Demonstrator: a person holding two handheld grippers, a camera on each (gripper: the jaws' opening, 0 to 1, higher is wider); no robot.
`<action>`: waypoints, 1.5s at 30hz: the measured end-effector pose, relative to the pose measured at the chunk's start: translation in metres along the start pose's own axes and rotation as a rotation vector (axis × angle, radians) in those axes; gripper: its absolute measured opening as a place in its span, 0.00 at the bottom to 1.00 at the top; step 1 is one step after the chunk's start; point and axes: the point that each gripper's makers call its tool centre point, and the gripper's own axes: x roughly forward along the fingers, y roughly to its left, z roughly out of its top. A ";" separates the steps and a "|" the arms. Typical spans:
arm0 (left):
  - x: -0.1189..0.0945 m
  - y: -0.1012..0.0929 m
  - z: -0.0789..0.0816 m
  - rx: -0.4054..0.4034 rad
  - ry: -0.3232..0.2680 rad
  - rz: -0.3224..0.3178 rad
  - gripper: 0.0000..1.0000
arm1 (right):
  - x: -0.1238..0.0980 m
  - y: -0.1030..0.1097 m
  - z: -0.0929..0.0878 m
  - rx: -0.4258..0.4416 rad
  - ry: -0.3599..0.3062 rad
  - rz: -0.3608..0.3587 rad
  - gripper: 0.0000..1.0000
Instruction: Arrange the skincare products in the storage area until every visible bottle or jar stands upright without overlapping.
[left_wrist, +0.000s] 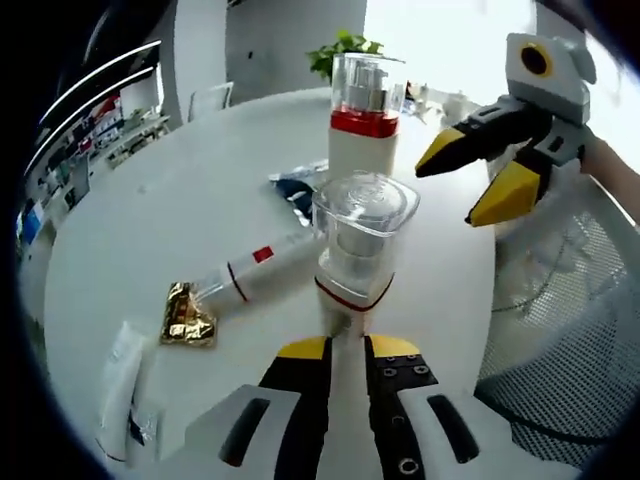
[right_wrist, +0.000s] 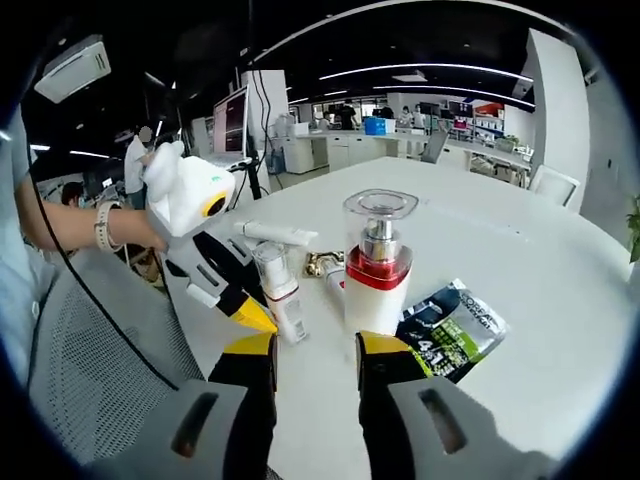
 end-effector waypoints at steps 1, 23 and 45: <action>0.001 0.000 -0.001 -0.008 0.008 -0.001 0.09 | 0.000 -0.002 0.000 0.000 0.002 -0.004 0.32; 0.018 0.008 0.013 -0.074 -0.012 0.031 0.07 | 0.001 -0.018 -0.006 0.035 0.027 0.034 0.24; 0.030 0.007 0.023 -0.086 -0.023 0.019 0.05 | 0.009 -0.036 -0.015 0.031 0.102 0.032 0.32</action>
